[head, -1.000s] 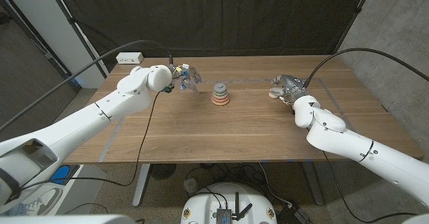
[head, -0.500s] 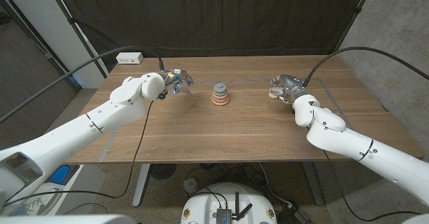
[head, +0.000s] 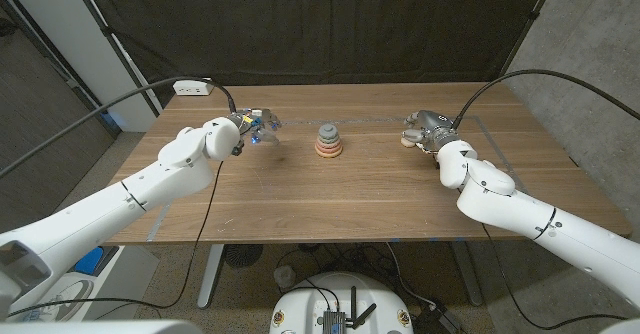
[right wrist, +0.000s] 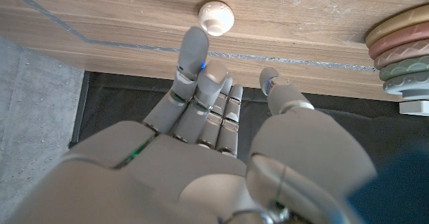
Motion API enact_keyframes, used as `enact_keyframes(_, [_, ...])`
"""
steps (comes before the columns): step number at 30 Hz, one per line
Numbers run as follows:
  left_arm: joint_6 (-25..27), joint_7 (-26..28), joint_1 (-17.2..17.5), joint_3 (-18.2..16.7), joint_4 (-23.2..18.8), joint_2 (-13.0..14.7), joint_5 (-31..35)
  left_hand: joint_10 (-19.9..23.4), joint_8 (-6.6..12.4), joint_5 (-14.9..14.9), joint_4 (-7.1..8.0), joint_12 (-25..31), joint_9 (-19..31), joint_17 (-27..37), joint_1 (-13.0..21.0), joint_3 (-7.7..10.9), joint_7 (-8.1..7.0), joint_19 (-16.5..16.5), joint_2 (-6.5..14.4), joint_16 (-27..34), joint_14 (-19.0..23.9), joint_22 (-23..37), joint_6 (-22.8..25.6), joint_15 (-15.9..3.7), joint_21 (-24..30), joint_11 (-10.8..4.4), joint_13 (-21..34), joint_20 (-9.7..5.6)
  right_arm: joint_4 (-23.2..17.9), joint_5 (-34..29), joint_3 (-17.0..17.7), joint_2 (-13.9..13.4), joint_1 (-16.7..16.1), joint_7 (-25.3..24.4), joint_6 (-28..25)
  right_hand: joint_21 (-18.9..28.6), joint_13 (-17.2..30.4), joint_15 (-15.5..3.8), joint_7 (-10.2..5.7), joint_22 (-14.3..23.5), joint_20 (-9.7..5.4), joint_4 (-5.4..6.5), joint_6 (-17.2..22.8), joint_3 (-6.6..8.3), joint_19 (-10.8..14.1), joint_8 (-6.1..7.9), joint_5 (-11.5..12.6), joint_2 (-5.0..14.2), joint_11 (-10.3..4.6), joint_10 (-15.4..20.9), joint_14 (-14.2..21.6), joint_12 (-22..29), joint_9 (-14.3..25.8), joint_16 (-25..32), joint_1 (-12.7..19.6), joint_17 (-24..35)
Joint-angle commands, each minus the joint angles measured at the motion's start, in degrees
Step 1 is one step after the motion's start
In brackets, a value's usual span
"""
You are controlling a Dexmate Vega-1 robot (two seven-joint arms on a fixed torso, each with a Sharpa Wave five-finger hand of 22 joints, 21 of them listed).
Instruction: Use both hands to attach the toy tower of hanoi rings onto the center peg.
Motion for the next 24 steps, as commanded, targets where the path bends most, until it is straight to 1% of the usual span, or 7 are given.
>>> enact_keyframes(1, [-1.1,12.4,6.1,-3.0,0.3,-0.1,-1.7,0.6,0.52,0.4,-0.04,0.2,0.1,0.0,0.2,0.32,-0.29,0.6,0.3,0.3,0.4,0.2,0.7,-3.59,0.4,-0.21,0.1,-7.78,-0.5,-0.1,0.3,-0.1,-0.8,-0.7,-0.2,0.4,0.1,-1.34,0.16,0.2,-3.46,-0.05,0.3,0.24,0.6,-0.16,0.4,0.0,-0.08,0.4,0.4,-0.2,0.2,0.3,-0.5,0.2])
enact_keyframes(6, [-2.5,16.8,8.6,-5.1,0.9,-0.4,-4.2,1.0,0.56,0.4,0.08,0.2,0.1,0.0,-0.1,0.29,-0.53,0.6,0.3,0.3,0.5,0.2,1.1,-3.59,0.3,-0.34,0.0,-7.7,-0.2,0.1,0.6,-0.4,-1.1,-1.2,1.6,0.4,0.1,-1.35,0.25,0.2,-3.45,-0.1,-0.1,0.27,0.5,-0.37,0.4,-0.1,0.0,-0.1,0.3,-0.3,0.1,0.2,-0.5,0.0])
enact_keyframes(8, [-2.7,17.3,8.9,-5.3,1.0,-0.3,-4.8,1.1,0.63,0.4,0.1,0.2,0.1,-0.1,-0.1,0.28,-0.66,0.5,0.3,0.2,0.5,0.1,1.4,-3.59,0.2,-0.36,0.0,-7.69,-0.1,0.1,0.6,-0.4,-1.1,-1.1,2.0,0.4,0.2,-1.33,0.26,0.3,-3.43,-0.09,-0.5,0.27,0.5,-0.52,0.4,-0.15,-0.01,-0.3,0.4,-0.4,0.1,0.4,-0.6,0.2])
enact_keyframes(9, [-2.7,19.3,9.9,-5.9,1.4,-0.9,-5.3,1.2,0.61,0.4,0.12,0.2,0.0,-0.2,-0.2,0.3,-0.67,0.5,0.4,0.2,0.5,0.1,1.4,-3.59,0.2,-0.34,0.0,-7.7,0.2,0.0,0.6,-0.4,-1.0,-1.2,2.6,0.5,0.2,-1.33,0.27,0.3,-3.42,-0.08,-0.5,0.27,0.6,-0.51,0.4,-0.15,0.01,-0.3,0.5,-0.4,0.1,0.4,-0.6,0.2])
enact_keyframes(14, [-3.7,23.3,12.3,-7.6,2.2,-1.8,-7.9,1.4,0.66,0.5,0.2,0.2,0.0,-0.4,-0.4,0.3,-0.73,0.4,0.4,-0.1,0.2,-0.1,1.7,-3.59,0.0,-0.38,-0.1,-7.66,1.1,0.0,1.0,-0.2,-1.4,-2.0,4.3,0.4,0.2,-1.3,0.19,0.3,-3.4,-0.04,-0.6,0.27,0.4,-0.57,0.4,-0.21,-0.11,-0.4,0.4,-0.4,0.0,0.5,-0.7,0.3])
enact_keyframes(21, [-2.8,24.9,13.2,-8.6,1.7,-1.1,-9.4,1.8,0.74,0.5,0.26,0.1,0.0,-0.6,-0.6,0.36,-0.82,0.4,0.6,-0.3,0.1,-0.2,2.2,-3.59,-0.2,-0.48,-0.2,-7.66,2.0,0.3,1.7,0.4,-2.1,-2.9,6.1,0.3,0.2,-1.29,0.17,0.2,-3.39,0.0,-0.6,0.29,0.1,-0.58,0.4,-0.24,-0.16,-0.4,0.2,-0.3,0.0,0.3,-0.8,0.1])
enact_keyframes(24, [-3.0,26.0,13.8,-8.9,1.8,-0.9,-10.0,1.9,0.74,0.5,0.25,0.2,0.0,-0.6,-0.7,0.38,-0.81,0.4,0.6,-0.3,0.2,-0.2,2.3,-3.6,-0.2,-0.52,-0.2,-7.66,2.6,-0.2,1.2,0.8,-2.0,-2.8,6.7,0.3,0.2,-1.29,0.16,0.2,-3.38,0.0,-0.6,0.3,0.1,-0.58,0.4,-0.25,-0.12,-0.4,0.2,-0.4,0.0,0.4,-0.8,0.2])
